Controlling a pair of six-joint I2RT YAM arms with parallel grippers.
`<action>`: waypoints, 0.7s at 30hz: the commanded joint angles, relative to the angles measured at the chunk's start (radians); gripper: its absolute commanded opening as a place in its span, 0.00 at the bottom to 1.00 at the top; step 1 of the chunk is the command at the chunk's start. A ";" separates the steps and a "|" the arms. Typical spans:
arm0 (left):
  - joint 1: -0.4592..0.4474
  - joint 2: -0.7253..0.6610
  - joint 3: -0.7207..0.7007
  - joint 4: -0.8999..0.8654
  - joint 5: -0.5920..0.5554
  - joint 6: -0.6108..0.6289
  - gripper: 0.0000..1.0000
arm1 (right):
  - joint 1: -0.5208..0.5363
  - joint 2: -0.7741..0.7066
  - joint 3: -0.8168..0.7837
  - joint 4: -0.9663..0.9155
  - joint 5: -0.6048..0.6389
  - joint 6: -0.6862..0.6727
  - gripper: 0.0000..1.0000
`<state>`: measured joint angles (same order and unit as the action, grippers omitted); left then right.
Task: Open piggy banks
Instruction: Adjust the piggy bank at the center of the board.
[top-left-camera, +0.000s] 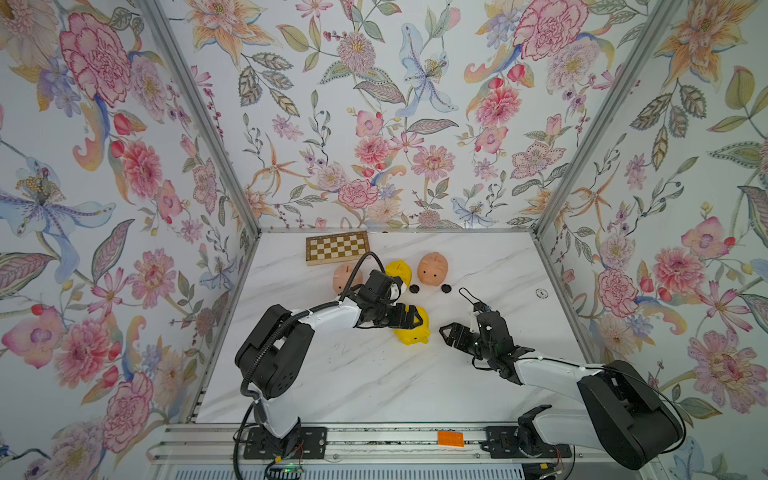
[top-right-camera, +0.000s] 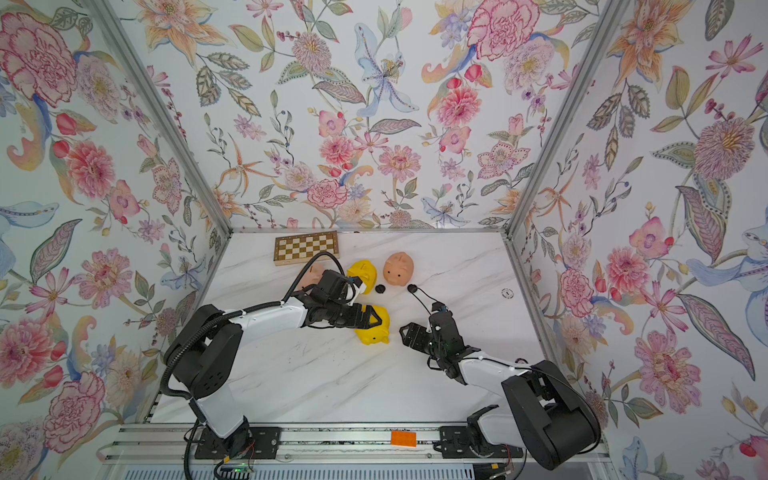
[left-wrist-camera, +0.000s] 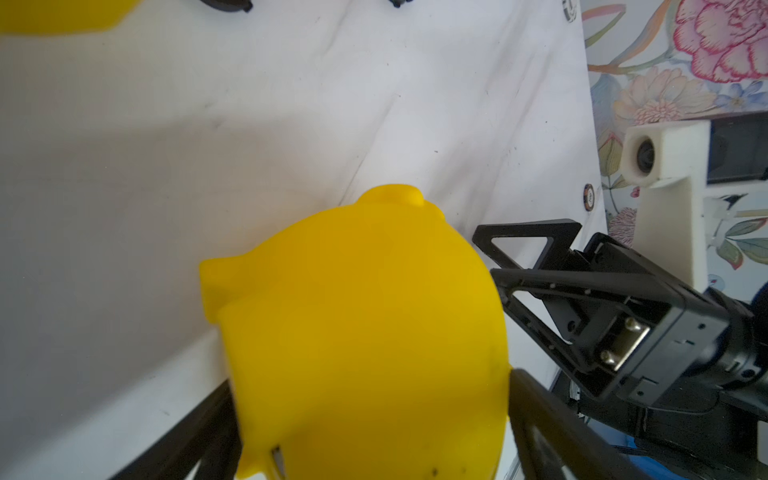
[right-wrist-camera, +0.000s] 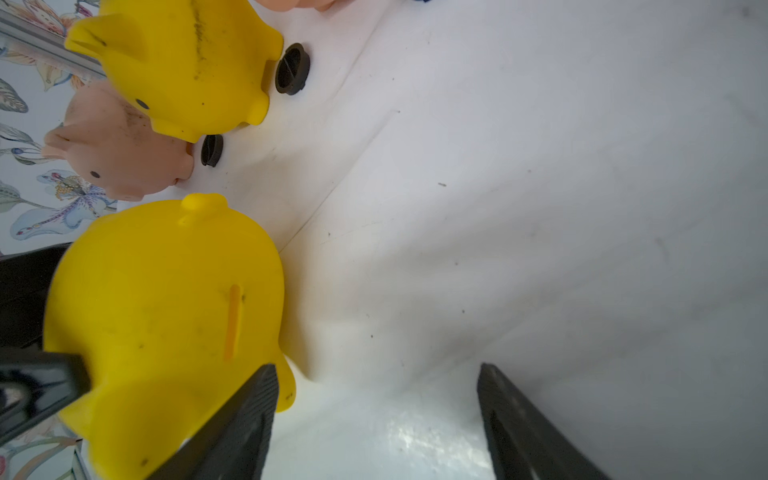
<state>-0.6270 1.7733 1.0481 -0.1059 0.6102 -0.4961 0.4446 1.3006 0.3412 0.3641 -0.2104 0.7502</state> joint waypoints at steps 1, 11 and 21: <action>0.027 -0.008 -0.082 0.062 0.044 -0.031 0.95 | -0.030 -0.026 -0.009 0.033 -0.116 0.030 0.79; 0.106 -0.028 -0.252 0.321 0.157 -0.141 0.93 | -0.021 0.121 -0.007 0.309 -0.383 0.187 0.81; 0.139 -0.032 -0.305 0.381 0.178 -0.157 0.93 | 0.053 0.305 -0.003 0.650 -0.401 0.405 0.99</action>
<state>-0.4957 1.7332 0.7773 0.3267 0.8154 -0.6449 0.4843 1.5810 0.3405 0.8307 -0.5926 1.0546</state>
